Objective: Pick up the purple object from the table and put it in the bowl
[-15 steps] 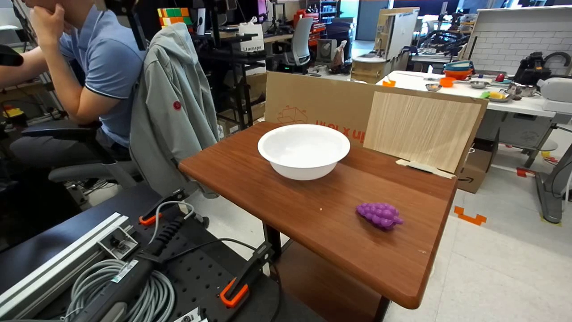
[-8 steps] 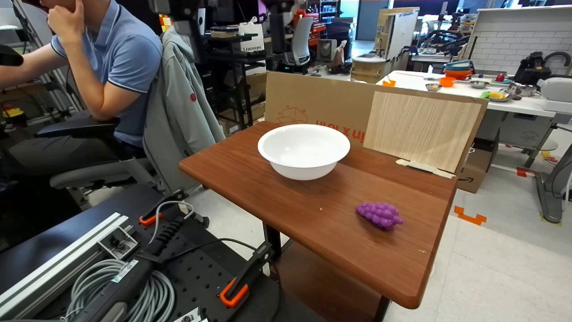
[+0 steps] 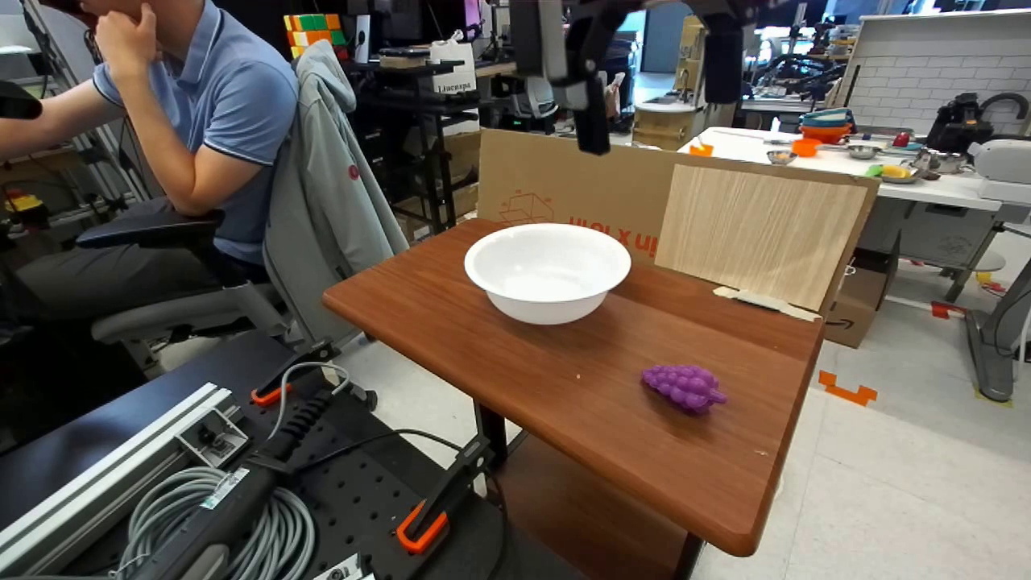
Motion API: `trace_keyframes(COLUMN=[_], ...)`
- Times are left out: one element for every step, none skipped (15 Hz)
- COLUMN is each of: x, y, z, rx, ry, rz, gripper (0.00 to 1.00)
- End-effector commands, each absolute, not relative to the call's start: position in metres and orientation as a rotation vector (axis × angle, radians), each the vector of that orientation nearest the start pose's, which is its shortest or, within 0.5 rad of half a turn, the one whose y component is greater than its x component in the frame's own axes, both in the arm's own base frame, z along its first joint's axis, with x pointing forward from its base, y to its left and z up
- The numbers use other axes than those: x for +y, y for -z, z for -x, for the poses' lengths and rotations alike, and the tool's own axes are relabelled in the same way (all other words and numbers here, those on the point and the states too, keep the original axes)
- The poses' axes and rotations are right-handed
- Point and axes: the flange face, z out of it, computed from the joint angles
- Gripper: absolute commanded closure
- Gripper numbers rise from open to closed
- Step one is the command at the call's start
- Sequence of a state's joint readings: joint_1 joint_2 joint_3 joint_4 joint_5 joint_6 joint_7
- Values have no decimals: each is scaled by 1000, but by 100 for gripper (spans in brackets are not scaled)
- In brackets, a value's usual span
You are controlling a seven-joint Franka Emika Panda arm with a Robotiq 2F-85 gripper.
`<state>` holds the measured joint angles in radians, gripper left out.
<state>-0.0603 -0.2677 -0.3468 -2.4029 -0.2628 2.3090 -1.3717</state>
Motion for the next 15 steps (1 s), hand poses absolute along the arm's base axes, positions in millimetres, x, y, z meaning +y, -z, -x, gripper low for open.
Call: trace_keyframes(x=[-223,-225,-227,-228,-231,-232,-233,-233,-234,-234,-233,-230,-227,-222,-219], y=[-407,-403,-398,-394,-389,-385,-382,-379,-374,-367,-359,-345,-336,-327,-319], z=[-468,-476,-483,-489,-495,-500,-505,-512,-519,-532,-542,-552,-560,-566,-571], rx=[-1853,-1868,-1898,-1942,-1969,-2002,-2035,-2063,-2076,-2065,-2057,-2051,-2047,-2024,-2029], ry=[-31,-49,-70,-109,-125,-148,-169,-194,-217,-218,-205,-192,-181,-157,-145], rz=[2748,2721,2668,2598,2557,2514,2473,2439,2430,2495,2532,2558,2577,2588,2593], gripper=[0,0,0,0,0,0,0,0,0,0,0,0,0,0,0])
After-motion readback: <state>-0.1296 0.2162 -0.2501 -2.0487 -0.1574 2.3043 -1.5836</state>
